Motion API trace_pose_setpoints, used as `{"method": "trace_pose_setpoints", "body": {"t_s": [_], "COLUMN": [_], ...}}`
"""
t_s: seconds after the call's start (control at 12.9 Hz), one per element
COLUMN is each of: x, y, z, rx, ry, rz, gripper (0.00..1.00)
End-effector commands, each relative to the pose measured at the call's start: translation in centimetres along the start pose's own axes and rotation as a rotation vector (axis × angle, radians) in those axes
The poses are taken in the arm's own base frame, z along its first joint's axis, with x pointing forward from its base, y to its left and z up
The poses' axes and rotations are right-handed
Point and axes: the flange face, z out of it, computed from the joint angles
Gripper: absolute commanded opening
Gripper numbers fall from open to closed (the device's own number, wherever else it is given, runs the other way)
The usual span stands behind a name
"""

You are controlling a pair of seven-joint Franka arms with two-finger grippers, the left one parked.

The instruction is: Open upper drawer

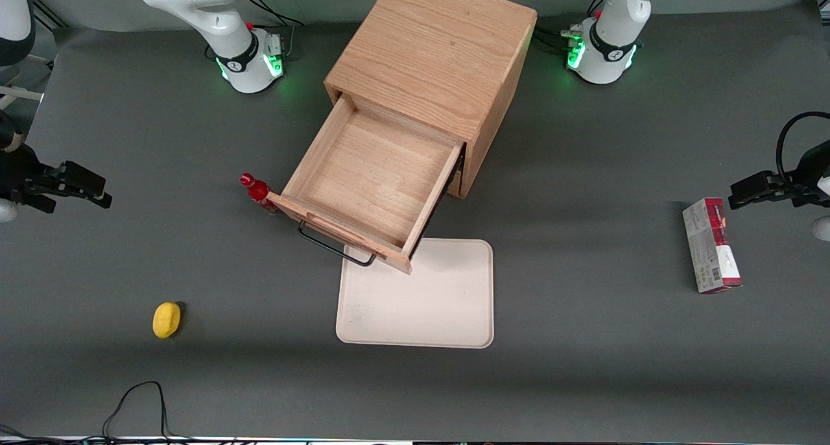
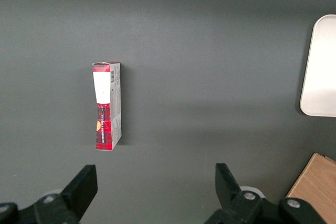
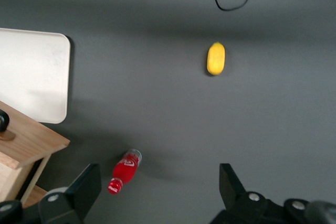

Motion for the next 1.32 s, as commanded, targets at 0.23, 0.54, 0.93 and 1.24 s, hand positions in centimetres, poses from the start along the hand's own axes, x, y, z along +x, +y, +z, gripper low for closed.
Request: {"method": "trace_pose_setpoints", "body": {"t_s": [0.23, 0.54, 0.93, 1.24], "x": [-0.8, -0.6, -0.6, -0.6], "y": [0.7, 1.0, 1.7, 2.4], "z": [1.5, 1.8, 1.8, 1.9], "rx": [-0.023, -0.026, -0.027, -0.031], "ry": [-0.003, -0.009, -0.016, -0.019], "rz": [0.031, 0.023, 0.033, 0.058], "gripper": [1.00, 1.00, 1.00, 1.00]}}
